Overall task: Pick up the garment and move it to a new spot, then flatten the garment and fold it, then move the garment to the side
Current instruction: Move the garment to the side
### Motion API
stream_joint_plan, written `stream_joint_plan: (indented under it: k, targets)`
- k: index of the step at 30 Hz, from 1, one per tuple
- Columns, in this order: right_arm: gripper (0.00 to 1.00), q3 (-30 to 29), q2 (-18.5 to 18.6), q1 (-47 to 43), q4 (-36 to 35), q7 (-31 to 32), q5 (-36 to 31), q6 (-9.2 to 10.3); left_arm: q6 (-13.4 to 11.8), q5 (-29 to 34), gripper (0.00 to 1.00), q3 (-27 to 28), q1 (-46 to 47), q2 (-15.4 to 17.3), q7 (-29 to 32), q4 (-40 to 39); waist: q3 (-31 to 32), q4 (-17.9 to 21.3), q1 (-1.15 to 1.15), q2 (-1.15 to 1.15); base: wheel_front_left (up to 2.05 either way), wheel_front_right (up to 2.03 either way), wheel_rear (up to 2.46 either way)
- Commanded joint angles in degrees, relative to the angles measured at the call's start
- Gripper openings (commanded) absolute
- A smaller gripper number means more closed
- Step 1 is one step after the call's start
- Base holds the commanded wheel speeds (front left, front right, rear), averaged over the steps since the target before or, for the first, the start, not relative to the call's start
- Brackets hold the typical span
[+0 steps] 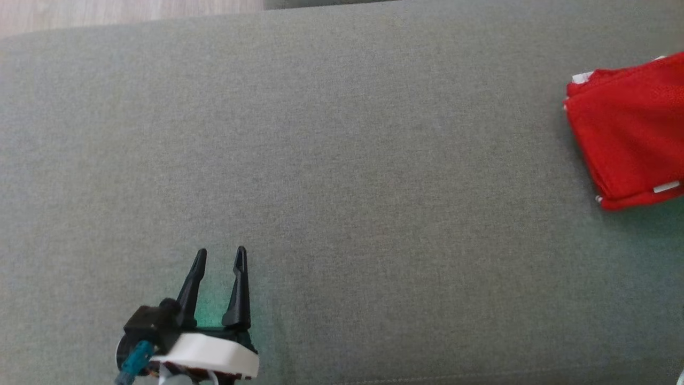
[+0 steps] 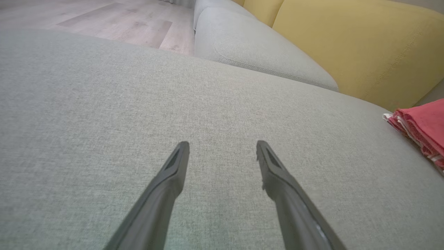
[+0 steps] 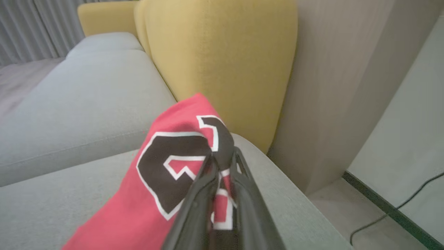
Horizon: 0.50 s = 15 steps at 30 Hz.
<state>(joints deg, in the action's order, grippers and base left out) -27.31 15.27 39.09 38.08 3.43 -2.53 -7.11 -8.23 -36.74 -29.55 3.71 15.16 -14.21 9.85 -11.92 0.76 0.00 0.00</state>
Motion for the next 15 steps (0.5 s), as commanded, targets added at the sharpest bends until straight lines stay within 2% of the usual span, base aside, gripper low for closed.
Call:
stream_joint_plan:
  k: [1, 2, 9, 15]
  targets:
    - [0.32, -0.64, 1.81, 2.74, -0.77, -0.65, -1.51, -0.37, -0.07, 0.55, 1.0, 2.17, 2.41, 1.11, -0.5, -1.85, -0.58, 0.09, 0.0, 0.0, 0.0, 0.0, 0.0]
    - [0.98, -1.91, 1.94, 3.02, 0.04, -0.69, -2.54, -0.37, -0.1, 0.61, 1.0, 2.12, 2.54, 1.18, -0.43, -1.89, -0.77, 0.15, 0.0, 0.0, 0.0, 0.0, 0.0]
    - [1.0, -5.36, 1.24, 4.22, 3.88, -4.75, -6.96, -0.37, -0.37, 0.84, 1.0, 1.77, 3.22, 1.36, -0.03, -2.09, -1.31, 0.95, 0.0, 0.0, 0.0, 0.0, 0.0]
    - [1.0, -2.78, -0.28, 4.24, 5.14, -7.68, -7.55, -0.37, -0.63, 0.7, 1.0, 1.77, 2.95, 1.68, 0.14, -2.12, -0.22, 2.19, 0.0, 0.0, 0.0, 0.0, 0.0]
